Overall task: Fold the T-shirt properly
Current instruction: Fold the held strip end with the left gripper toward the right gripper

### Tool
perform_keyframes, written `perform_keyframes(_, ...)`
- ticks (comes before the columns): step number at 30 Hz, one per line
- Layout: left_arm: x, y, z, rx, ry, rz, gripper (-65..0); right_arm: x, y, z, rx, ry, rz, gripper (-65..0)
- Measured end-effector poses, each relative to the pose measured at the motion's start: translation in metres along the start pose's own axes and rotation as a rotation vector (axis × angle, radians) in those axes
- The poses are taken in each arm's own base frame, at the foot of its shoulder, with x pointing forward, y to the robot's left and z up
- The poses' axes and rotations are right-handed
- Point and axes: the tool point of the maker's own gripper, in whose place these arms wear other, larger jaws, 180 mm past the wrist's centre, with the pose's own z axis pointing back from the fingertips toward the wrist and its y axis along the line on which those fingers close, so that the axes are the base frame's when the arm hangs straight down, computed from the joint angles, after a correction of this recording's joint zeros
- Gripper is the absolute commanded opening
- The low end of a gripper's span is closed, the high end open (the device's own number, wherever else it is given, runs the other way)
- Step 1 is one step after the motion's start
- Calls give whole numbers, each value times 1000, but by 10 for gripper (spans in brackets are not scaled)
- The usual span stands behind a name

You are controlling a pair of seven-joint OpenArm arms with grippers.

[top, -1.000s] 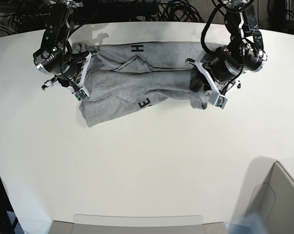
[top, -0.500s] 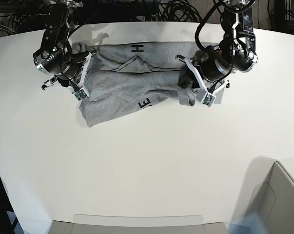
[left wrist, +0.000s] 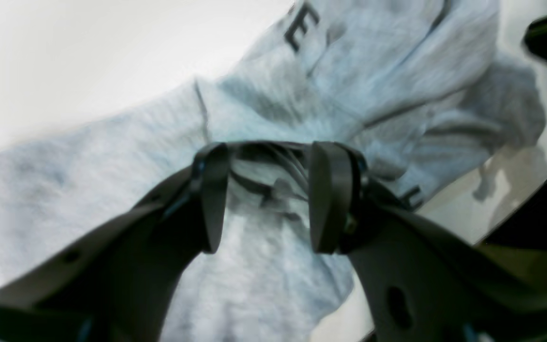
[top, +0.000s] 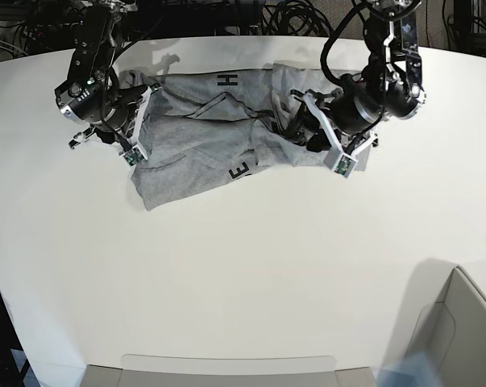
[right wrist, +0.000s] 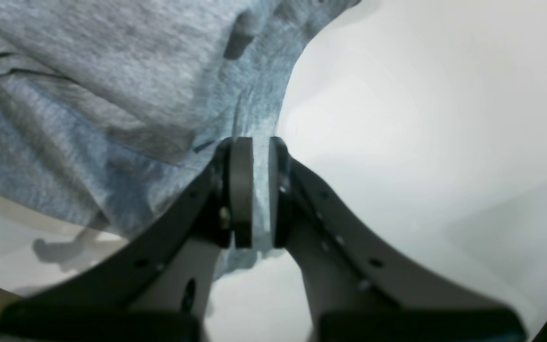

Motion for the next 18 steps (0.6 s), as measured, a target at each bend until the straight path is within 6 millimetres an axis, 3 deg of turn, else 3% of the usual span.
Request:
perform_keyframes(5, 9, 56, 28, 170, -78, 109, -475, -1, 0, 0, -1, 3, 0, -582)
perform_keyframes(7, 7, 66, 35, 202, -85, 127, -495, -1, 0, 0, -2, 3, 0, -582)
perform_keyframes(11, -6, 61, 30, 181, -50, 141, -534, -1, 0, 0, -2, 3, 0, -582)
perform_keyframes(18, -22, 15, -2, 36, 32, 100, -550, -1, 0, 0, -2, 3, 0, -582)
